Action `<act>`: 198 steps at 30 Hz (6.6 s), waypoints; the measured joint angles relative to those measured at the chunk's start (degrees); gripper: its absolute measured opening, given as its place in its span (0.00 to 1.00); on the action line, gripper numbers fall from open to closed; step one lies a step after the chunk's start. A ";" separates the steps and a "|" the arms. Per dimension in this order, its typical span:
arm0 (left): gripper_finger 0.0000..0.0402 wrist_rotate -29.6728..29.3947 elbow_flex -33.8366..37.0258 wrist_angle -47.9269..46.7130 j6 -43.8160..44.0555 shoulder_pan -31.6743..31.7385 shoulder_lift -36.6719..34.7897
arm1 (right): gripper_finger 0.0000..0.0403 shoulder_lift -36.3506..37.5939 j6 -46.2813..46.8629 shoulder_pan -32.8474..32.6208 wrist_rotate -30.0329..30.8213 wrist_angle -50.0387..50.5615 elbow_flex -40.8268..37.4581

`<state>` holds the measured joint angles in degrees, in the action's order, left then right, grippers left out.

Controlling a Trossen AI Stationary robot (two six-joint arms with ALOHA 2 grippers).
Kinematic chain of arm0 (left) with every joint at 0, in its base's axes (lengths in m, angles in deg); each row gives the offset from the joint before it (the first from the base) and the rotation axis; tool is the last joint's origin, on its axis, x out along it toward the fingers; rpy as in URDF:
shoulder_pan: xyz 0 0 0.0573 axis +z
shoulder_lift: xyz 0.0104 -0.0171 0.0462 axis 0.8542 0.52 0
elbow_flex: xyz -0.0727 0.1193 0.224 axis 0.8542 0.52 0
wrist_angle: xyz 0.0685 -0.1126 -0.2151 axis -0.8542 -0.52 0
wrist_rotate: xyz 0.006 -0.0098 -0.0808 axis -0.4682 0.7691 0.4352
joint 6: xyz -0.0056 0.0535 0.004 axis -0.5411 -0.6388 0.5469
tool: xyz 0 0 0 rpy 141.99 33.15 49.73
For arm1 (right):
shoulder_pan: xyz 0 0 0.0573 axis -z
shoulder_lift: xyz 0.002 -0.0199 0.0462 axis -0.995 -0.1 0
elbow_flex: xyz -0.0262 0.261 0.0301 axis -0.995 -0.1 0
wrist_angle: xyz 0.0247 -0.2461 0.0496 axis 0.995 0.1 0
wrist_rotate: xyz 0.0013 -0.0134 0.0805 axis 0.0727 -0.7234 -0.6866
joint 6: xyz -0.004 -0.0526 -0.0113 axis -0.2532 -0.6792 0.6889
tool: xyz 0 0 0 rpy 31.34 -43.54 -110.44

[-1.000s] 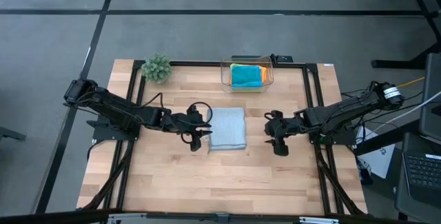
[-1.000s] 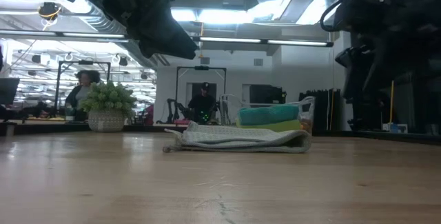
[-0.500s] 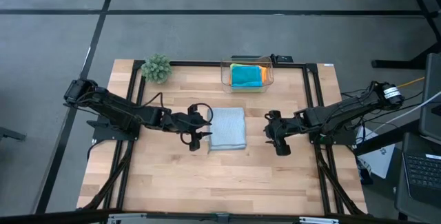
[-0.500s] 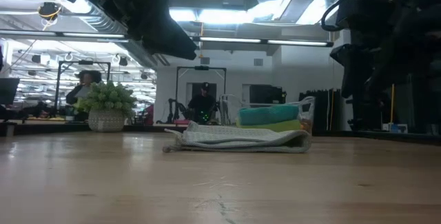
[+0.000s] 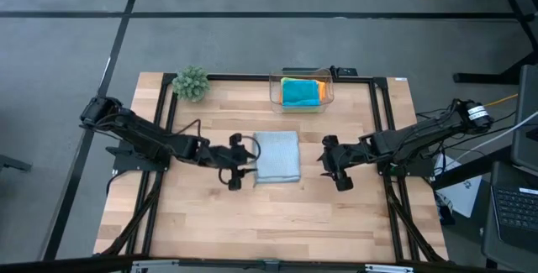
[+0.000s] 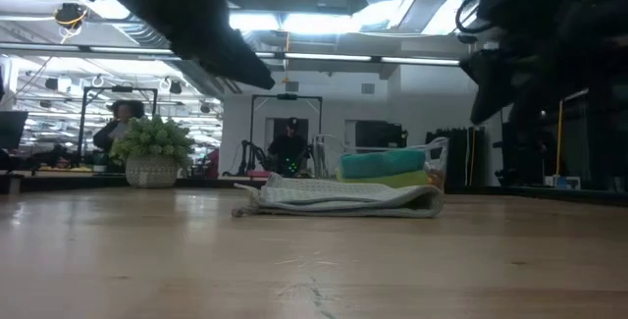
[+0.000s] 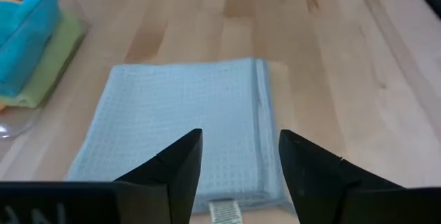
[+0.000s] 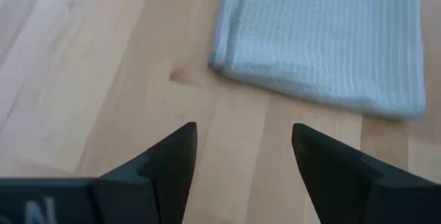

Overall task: Fold microfiber towels
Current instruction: Fold the gray microfiber cloth

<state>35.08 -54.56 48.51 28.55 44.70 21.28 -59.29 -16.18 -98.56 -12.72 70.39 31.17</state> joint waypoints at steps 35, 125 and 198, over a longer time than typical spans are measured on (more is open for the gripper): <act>0.46 -0.10 -19.90 -20.34 -9.91 -5.01 27.25 | 0.59 -28.32 -16.57 -1.77 8.55 -18.34 6.78; 0.00 0.67 -19.57 -19.74 8.63 -3.41 28.63 | 0.03 -34.68 6.88 -1.65 3.50 -26.27 8.33; 0.37 7.54 -19.86 -15.24 18.48 -9.73 24.66 | 0.33 -34.42 23.64 -8.81 -10.41 13.60 25.63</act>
<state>42.62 -74.42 33.27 47.04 34.97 45.94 -93.71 7.46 -107.37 -23.13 83.99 56.80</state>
